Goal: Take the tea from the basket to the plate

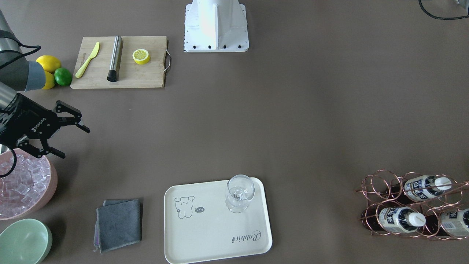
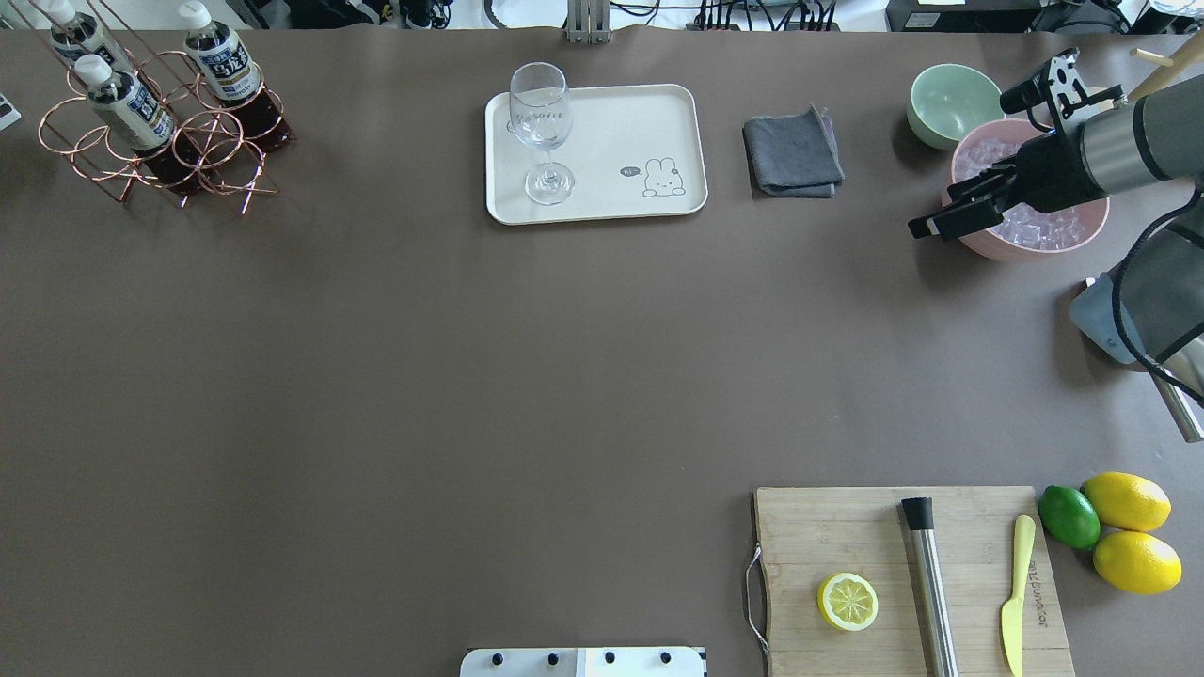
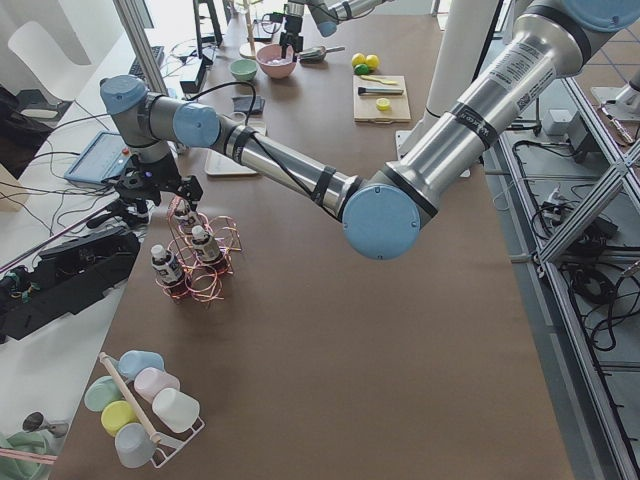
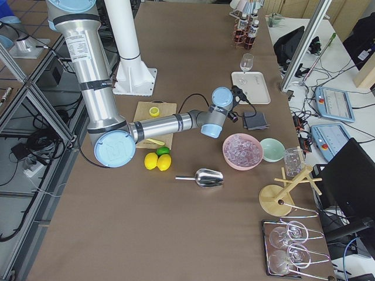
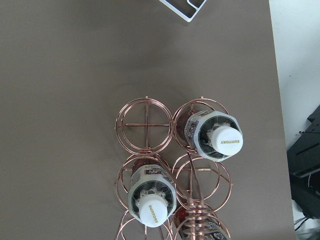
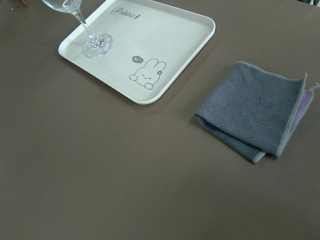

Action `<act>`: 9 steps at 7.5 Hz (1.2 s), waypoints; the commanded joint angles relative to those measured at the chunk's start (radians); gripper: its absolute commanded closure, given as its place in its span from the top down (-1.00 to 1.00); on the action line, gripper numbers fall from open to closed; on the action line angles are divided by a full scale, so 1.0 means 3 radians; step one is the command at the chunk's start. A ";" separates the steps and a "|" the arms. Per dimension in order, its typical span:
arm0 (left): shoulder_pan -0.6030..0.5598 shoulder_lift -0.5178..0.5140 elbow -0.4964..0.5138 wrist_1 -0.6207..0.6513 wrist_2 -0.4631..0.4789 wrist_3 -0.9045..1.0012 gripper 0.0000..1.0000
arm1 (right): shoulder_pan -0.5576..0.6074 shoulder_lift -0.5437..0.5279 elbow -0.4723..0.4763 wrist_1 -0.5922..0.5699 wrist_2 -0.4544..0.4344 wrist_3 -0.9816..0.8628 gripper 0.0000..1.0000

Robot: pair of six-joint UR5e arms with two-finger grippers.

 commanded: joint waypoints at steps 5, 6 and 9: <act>0.0074 0.0034 0.0056 -0.0108 0.0011 -0.0020 0.47 | -0.0177 -0.0067 -0.0021 0.0662 -0.0631 0.0608 0.98; 0.0069 0.0034 0.0051 -0.0108 0.0011 -0.0025 -0.18 | -0.0223 -0.0067 -0.0016 0.0672 -0.0723 0.0608 0.98; 0.0115 0.0013 0.0046 -0.0108 0.0011 -0.0010 -1.00 | -0.0244 -0.0067 -0.0011 0.0687 -0.0729 0.0613 0.98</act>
